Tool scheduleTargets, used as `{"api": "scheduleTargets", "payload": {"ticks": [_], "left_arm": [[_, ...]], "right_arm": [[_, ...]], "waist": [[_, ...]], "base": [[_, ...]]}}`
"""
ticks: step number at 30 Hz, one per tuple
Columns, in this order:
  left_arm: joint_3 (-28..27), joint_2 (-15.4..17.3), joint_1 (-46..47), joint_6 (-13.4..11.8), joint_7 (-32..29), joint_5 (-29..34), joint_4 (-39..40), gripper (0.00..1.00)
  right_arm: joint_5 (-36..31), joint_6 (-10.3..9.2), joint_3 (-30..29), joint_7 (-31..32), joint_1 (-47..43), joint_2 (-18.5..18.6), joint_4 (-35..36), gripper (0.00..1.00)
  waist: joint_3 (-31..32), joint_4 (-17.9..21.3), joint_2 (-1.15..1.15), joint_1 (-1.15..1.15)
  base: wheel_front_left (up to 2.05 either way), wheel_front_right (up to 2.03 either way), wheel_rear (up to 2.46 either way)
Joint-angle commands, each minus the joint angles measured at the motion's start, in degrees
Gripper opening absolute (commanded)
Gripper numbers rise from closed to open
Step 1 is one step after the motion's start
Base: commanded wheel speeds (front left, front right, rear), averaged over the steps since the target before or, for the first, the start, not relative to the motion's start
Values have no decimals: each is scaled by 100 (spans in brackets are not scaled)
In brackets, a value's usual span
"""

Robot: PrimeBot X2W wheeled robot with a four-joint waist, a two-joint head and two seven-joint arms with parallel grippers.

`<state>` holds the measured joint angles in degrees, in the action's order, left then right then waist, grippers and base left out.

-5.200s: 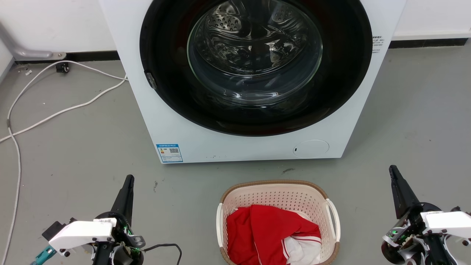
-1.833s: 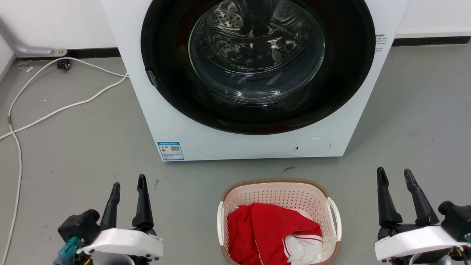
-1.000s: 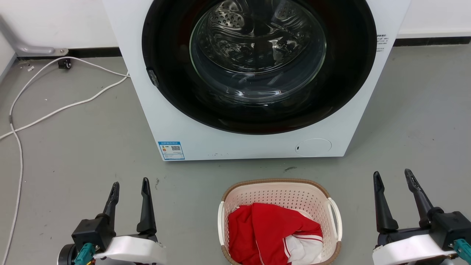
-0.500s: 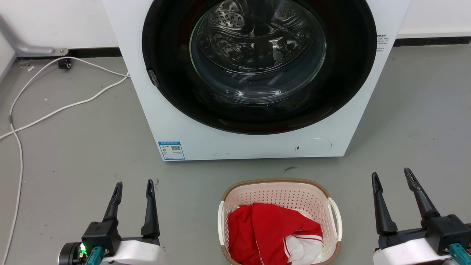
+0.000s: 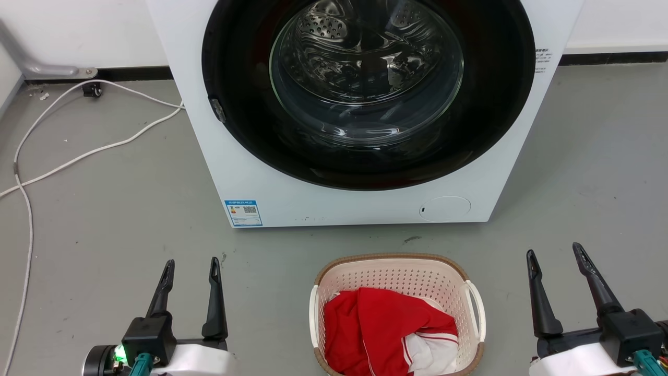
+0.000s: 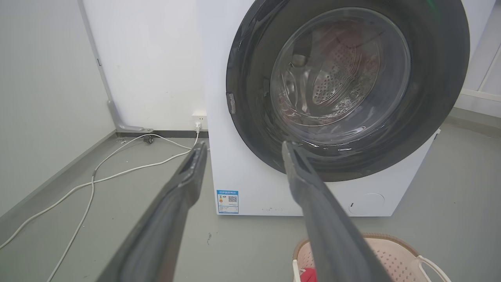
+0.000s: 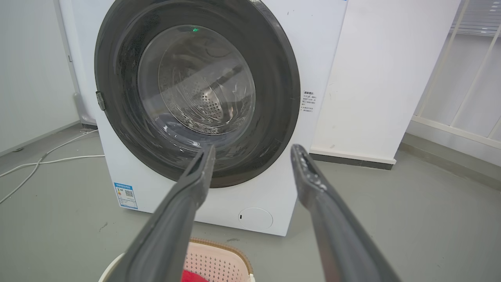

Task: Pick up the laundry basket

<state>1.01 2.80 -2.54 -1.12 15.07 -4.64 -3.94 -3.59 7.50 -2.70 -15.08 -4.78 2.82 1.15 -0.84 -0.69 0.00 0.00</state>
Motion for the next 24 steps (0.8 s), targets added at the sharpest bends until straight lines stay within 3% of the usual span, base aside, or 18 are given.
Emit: {"api": "scheduleTargets", "payload": {"ticks": [1,24], "left_arm": [[-4,15,-65,-35,16,8,-11,100],[29,13,32,-77,16,-68,-253,100]], "right_arm": [[1,-2,-4,-14,-43,11,-11,100],[41,-2,-47,-14,23,9,-160,100]], "waist": [[0,2,0,0],[-56,49,0,0]], "base": [[0,0,0],[0,0,0]]}}
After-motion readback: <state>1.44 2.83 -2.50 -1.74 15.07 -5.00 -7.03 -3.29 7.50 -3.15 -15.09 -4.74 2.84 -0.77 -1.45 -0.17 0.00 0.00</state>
